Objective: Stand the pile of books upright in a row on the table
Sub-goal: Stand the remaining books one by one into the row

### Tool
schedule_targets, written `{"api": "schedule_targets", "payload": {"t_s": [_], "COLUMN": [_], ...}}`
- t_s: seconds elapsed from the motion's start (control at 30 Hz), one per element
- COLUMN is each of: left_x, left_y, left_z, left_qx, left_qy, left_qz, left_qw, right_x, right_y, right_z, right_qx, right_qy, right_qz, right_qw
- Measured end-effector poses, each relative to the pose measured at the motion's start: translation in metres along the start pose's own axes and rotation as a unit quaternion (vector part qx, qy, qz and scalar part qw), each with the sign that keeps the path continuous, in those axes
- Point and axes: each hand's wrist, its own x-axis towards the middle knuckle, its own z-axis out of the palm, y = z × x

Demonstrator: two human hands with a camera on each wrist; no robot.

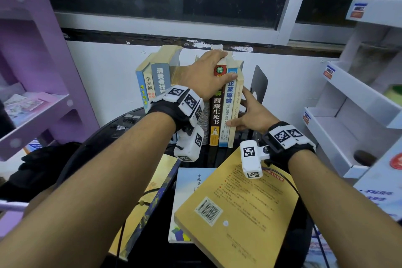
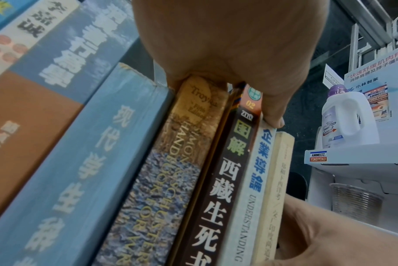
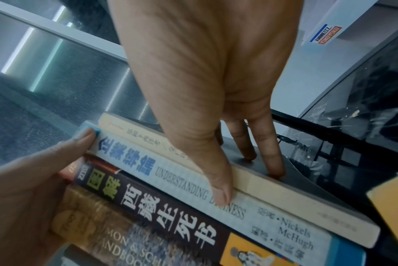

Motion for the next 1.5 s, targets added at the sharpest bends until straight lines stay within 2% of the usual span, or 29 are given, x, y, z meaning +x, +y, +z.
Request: {"api": "schedule_targets", "payload": {"t_s": [0.27,0.5,0.7,0.8,0.93,1.03,1.1,1.2,1.37,1.5], "left_x": [-0.009,-0.045,-0.081,-0.098,-0.117,-0.127,-0.132,-0.138,-0.141,-0.142], "left_y": [-0.001,0.012,0.019,0.021,0.028,0.03,0.031,0.033,0.035,0.04], "left_z": [-0.007,-0.014,-0.013,-0.01,-0.005,0.005,0.013,0.025,0.036,0.045], "left_qx": [-0.031,-0.029,-0.06,-0.069,-0.058,-0.07,-0.089,-0.118,-0.077,-0.042], "left_qy": [-0.03,0.018,0.028,-0.015,-0.128,-0.22,-0.259,-0.298,-0.349,-0.374], "left_qz": [0.011,0.026,0.001,-0.025,-0.065,-0.116,-0.15,-0.188,-0.239,-0.247], "left_qw": [0.999,0.999,0.998,0.997,0.988,0.966,0.95,0.928,0.903,0.893], "right_x": [-0.019,-0.052,-0.09,-0.11,-0.129,-0.141,-0.15,-0.16,-0.167,-0.168], "right_y": [-0.009,-0.018,-0.023,-0.023,-0.018,-0.013,-0.012,-0.009,0.001,0.018], "right_z": [-0.003,-0.01,-0.013,-0.014,-0.014,-0.013,-0.012,-0.013,-0.014,-0.015], "right_qx": [-0.089,-0.15,-0.208,-0.234,-0.279,-0.297,-0.308,-0.316,-0.3,-0.284], "right_qy": [0.01,0.021,0.008,0.002,-0.017,-0.012,-0.007,-0.001,0.012,0.018], "right_qz": [0.019,0.05,0.096,0.114,0.144,0.174,0.193,0.218,0.238,0.264], "right_qw": [0.996,0.987,0.973,0.966,0.949,0.939,0.932,0.923,0.924,0.922]}}
